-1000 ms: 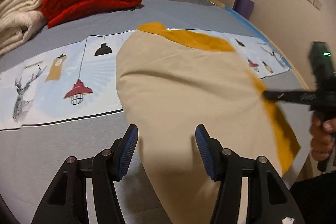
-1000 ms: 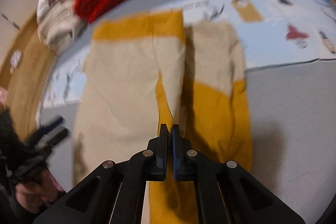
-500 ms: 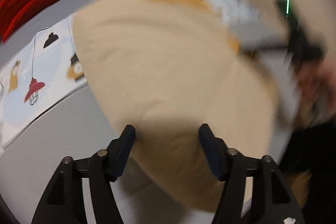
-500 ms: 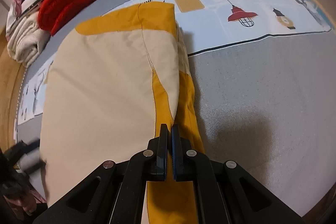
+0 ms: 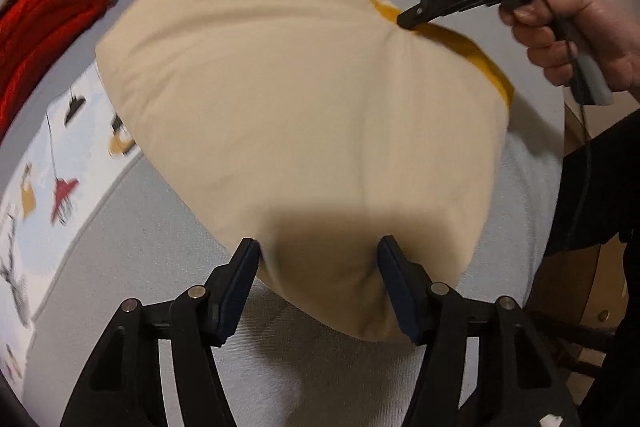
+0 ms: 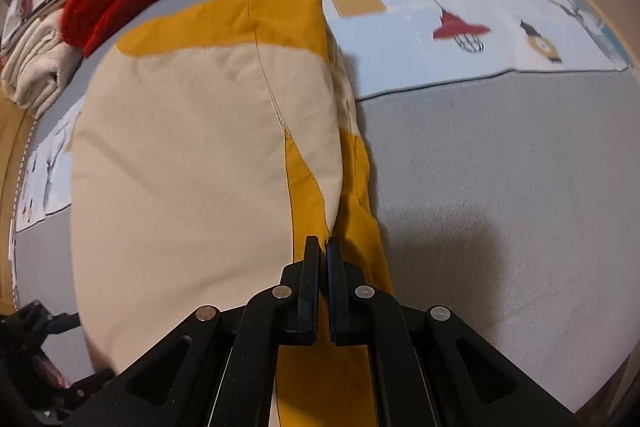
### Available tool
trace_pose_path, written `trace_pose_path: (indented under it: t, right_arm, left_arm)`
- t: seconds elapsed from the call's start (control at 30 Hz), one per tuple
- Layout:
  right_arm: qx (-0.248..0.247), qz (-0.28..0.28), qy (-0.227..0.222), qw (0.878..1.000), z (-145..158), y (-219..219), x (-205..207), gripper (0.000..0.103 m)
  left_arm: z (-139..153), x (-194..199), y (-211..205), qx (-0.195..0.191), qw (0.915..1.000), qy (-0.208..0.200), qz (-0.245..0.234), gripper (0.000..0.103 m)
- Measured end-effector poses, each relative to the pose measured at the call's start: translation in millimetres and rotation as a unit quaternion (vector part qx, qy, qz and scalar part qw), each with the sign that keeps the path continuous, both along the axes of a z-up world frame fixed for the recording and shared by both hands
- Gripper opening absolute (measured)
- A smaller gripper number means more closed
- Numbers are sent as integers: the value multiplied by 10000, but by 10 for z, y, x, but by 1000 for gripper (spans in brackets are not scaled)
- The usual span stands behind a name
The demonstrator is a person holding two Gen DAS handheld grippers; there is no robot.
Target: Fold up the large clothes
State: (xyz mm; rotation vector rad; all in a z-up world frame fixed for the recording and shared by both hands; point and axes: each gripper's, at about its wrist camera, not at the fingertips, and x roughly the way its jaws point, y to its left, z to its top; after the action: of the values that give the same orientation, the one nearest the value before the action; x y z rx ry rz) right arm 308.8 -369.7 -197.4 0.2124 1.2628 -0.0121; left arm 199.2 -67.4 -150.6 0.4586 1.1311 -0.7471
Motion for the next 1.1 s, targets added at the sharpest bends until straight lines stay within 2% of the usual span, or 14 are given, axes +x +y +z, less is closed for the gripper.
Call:
trace_pose_path:
  t: [0.07,0.13,0.17,0.27,0.3,0.4,0.47,0.57,0.6,0.7,0.73,0.8,0.93,1.1]
  right_arm:
    - [-64,49,-96,9999,77,14,-18,4]
    - [-101,139,-279,9995,194,-5,-44,9]
    - [-137,159,-368,9991,268,-15,-73,11]
    - [-37,310,-671,9973,503,-13,-195,11]
    - [120,498,-776,9957,584,39,-258,11]
    - [639,1358,-783,9856,631,281,-409,11]
    - [366,1802,-409,9821,469,427,-495,11]
    - [-149,1885,542,9805,-7,375,-592,8]
    - [-59,1788,678,9815,-84,301,-607,7]
    - [90,1761,798,9811,-48,195,-626,6]
    - [-16,1827,834,9796,-34,206,-631,6]
    - [-193,1941,864,9770,15,240,-606,6]
    - [-153,1850,-63,9826,453,235,-312,11]
    - [74,1196,-861,9891,650,178,213,13]
  left_arm:
    - [195,-5,40,-417,9991,-44,18,56]
    - [231,5,27,-903,9955,289,-42,55]
    - [74,-5,-37,-641,9969,443,-113,55]
    - [-200,-185,-238,285,9979,-63,-573,60]
    - [-200,-234,-281,308,9973,-95,-662,70]
    - [-124,-216,-302,204,9972,-58,-719,70]
    - [45,-80,-214,-261,9983,85,-514,59]
    - [272,285,62,-977,9947,120,313,57]
    - [270,354,101,-963,9941,90,489,57]
    - [-159,614,225,12,9937,338,1067,60]
    - [-258,670,277,-11,9911,595,1187,61]
    - [-188,758,348,-237,9873,608,1448,60]
    - [91,886,443,-487,9827,-83,1785,60]
    - [13,1177,345,-403,9763,-388,2091,58]
